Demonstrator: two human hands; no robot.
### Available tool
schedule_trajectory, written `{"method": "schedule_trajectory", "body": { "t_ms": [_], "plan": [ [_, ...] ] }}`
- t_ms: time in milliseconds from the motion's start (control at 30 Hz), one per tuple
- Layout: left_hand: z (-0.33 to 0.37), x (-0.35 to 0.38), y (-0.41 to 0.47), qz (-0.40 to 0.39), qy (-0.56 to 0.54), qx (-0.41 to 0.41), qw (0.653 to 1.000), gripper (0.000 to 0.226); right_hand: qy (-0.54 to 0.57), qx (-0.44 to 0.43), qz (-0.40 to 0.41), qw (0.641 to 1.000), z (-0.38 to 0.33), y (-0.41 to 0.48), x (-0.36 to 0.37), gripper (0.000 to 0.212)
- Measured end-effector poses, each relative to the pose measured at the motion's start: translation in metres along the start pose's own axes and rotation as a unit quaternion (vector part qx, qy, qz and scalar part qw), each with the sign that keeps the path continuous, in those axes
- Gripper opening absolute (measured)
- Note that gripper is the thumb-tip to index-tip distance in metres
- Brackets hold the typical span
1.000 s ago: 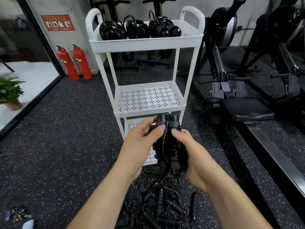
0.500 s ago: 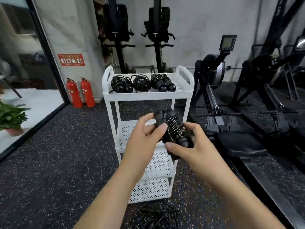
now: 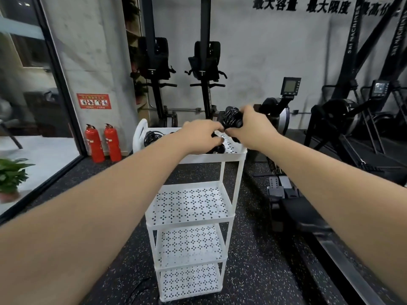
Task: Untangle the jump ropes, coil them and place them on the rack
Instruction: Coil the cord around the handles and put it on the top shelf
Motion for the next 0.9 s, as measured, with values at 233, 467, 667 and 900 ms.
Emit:
{"method": "schedule_trajectory", "body": {
  "t_ms": [233, 467, 667, 900],
  "plan": [
    [-0.023, 0.014, 0.01, -0.089, 0.075, 0.033, 0.993, 0.042, -0.21, -0.071, 0.052, 0.974, -0.006, 0.012, 0.033, 0.052],
    [-0.042, 0.02, 0.002, -0.024, -0.002, 0.043, 0.999, 0.037, -0.254, -0.088, 0.068, 0.961, 0.003, 0.015, 0.062, 0.052],
    [-0.037, 0.016, 0.003, -0.011, -0.008, 0.043, 0.999, 0.03, -0.342, -0.085, 0.199, 0.914, 0.009, 0.003, 0.066, 0.058],
    [-0.046, 0.007, 0.001, -0.022, -0.052, 0.01, 0.998, 0.032, -0.162, -0.107, 0.135, 0.972, 0.018, -0.008, 0.051, 0.023]
  ]
}}
Point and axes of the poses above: each hand's wrist, its own y-axis towards the middle knuckle, its own x-axis out of the palm, z = x × y, the point moved 1 cm from there along y, towards the middle knuckle, and after that the axes turned 9 degrees about -y, right-handed, at the moved point
